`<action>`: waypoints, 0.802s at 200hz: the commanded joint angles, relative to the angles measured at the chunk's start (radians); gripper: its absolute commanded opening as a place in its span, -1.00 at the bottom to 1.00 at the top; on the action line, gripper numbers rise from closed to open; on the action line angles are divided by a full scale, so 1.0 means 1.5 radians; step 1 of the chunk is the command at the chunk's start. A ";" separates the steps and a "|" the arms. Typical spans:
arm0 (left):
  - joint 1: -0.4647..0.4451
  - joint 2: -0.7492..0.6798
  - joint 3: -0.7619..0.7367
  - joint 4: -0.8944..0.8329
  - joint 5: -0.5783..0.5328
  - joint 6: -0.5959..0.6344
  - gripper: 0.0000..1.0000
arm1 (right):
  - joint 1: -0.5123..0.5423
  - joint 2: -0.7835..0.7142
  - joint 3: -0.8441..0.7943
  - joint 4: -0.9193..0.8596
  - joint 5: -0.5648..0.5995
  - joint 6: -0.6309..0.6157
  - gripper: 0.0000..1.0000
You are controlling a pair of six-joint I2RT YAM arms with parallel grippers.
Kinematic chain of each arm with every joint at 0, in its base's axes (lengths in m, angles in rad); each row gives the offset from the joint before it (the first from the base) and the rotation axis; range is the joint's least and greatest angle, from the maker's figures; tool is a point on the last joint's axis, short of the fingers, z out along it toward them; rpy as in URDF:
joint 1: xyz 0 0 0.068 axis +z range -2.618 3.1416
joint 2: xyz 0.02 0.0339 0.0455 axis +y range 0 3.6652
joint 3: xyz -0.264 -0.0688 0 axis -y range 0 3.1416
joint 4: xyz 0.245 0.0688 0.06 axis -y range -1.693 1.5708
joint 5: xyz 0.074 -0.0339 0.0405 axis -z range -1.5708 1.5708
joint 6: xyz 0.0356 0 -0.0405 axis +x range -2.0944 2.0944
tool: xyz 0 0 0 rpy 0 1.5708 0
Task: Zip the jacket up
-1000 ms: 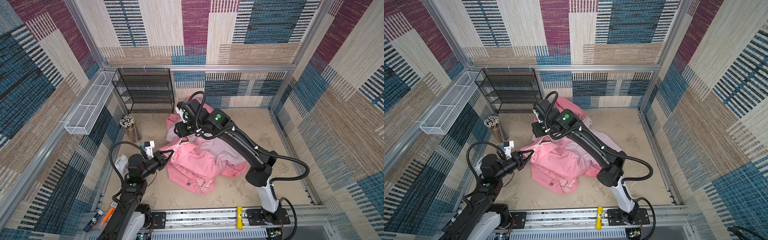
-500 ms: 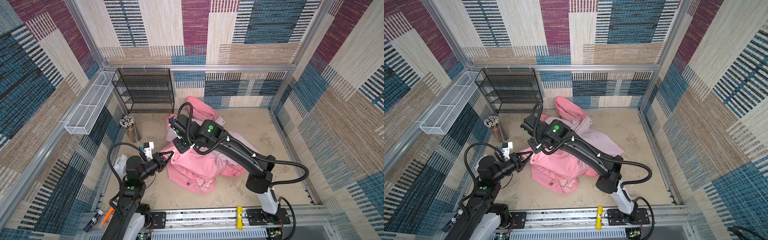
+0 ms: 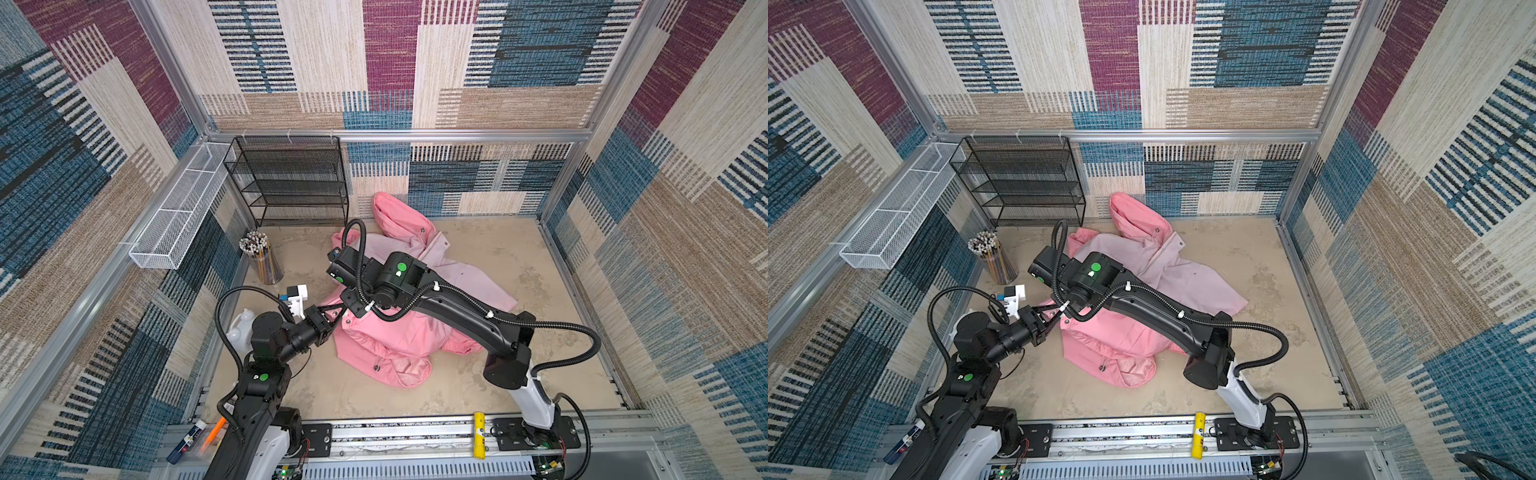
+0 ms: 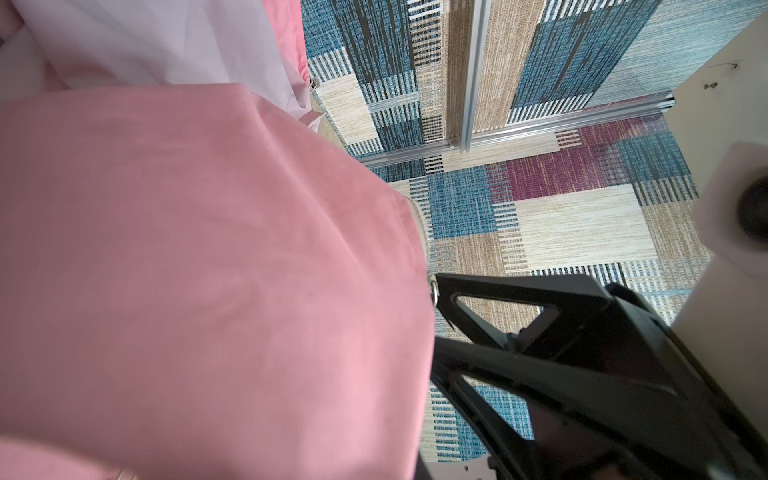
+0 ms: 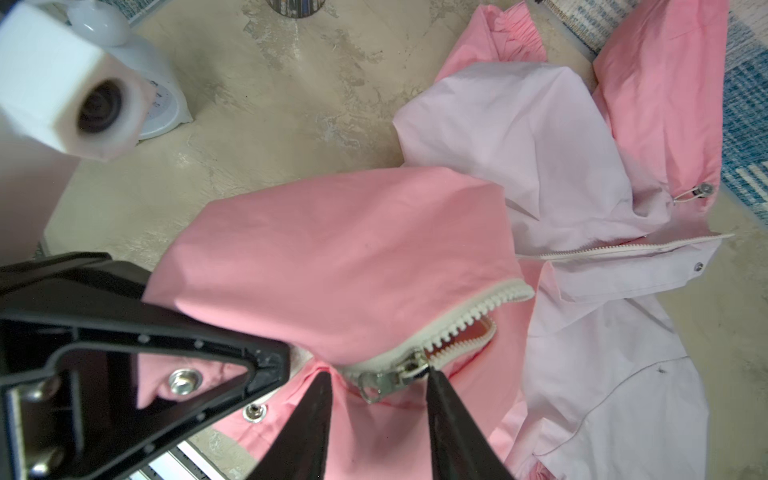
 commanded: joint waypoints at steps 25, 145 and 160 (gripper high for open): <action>-0.001 -0.001 -0.001 0.014 0.000 -0.017 -1.00 | 0.001 0.009 0.014 0.000 0.044 0.000 -0.53; -0.002 -0.002 -0.007 0.011 0.000 -0.016 -1.00 | -0.001 0.011 0.014 0.010 0.033 -0.009 -0.89; -0.002 -0.002 -0.005 0.009 -0.001 -0.014 -1.00 | -0.001 0.011 0.014 0.010 0.027 -0.011 -0.87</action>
